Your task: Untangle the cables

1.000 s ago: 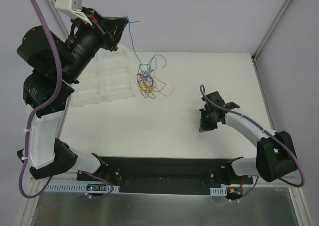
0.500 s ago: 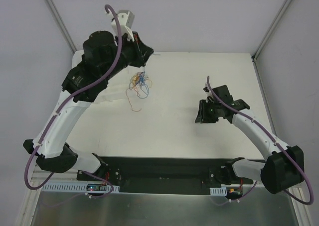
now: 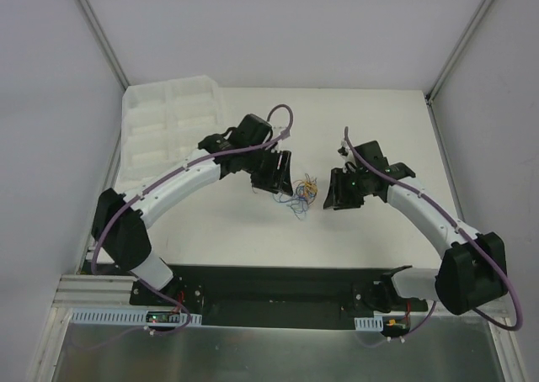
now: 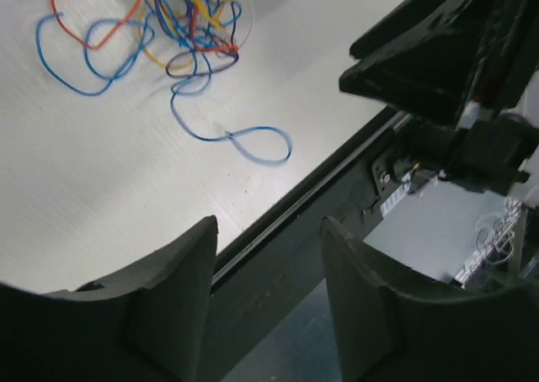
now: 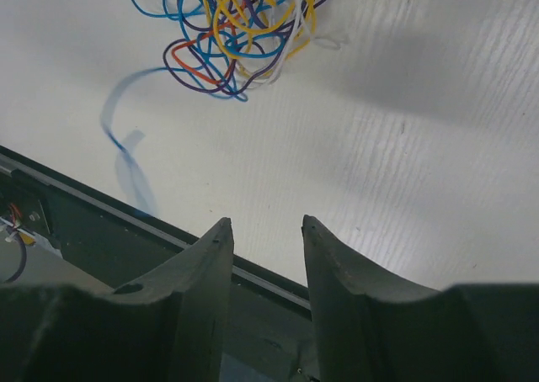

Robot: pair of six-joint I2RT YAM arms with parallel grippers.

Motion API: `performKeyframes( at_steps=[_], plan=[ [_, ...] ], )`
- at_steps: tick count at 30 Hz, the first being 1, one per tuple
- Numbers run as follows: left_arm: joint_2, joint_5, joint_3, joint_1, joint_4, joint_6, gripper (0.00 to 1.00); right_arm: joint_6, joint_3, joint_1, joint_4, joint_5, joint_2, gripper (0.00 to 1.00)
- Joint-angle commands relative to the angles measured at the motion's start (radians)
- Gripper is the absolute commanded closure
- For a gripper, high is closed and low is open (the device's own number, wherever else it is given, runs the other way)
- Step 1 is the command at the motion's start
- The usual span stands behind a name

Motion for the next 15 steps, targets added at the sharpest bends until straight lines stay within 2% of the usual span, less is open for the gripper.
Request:
performKeyframes(
  at_steps=[1,2,3,4,6,7,10,11,12,14,15],
  plan=[
    [0.050,0.135,-0.018,-0.002,-0.027,0.078,0.39,0.020,0.030,-0.004,0.021,-0.044,0.068,0.58],
    [0.061,0.122,-0.007,-0.001,-0.030,0.087,0.32,0.026,0.048,-0.002,0.024,-0.046,0.086,0.58],
    [0.082,0.108,0.008,-0.002,-0.028,0.095,0.21,0.032,0.064,-0.004,0.026,-0.044,0.109,0.58],
    [0.098,0.085,0.022,-0.002,-0.030,0.099,0.18,0.045,0.080,-0.007,0.029,-0.046,0.129,0.57],
    [0.140,0.045,0.076,0.002,-0.033,0.096,0.21,0.066,0.105,-0.015,0.046,-0.062,0.172,0.56],
    [0.171,0.037,0.103,0.006,-0.036,0.093,0.26,0.075,0.119,-0.021,0.054,-0.076,0.195,0.55],
    [0.266,0.037,0.203,0.022,-0.046,0.091,0.52,0.101,0.150,-0.034,0.066,-0.116,0.267,0.55],
    [0.301,0.033,0.231,0.030,-0.045,0.104,0.55,0.108,0.156,-0.041,0.077,-0.134,0.290,0.55],
    [0.337,0.031,0.252,0.038,-0.050,0.110,0.55,0.112,0.162,-0.044,0.083,-0.147,0.307,0.55],
    [0.396,0.039,0.294,0.050,-0.050,0.140,0.44,0.115,0.168,-0.050,0.090,-0.170,0.332,0.54],
    [0.423,0.021,0.309,0.053,-0.051,0.166,0.41,0.115,0.173,-0.053,0.095,-0.180,0.339,0.54]
  ],
)
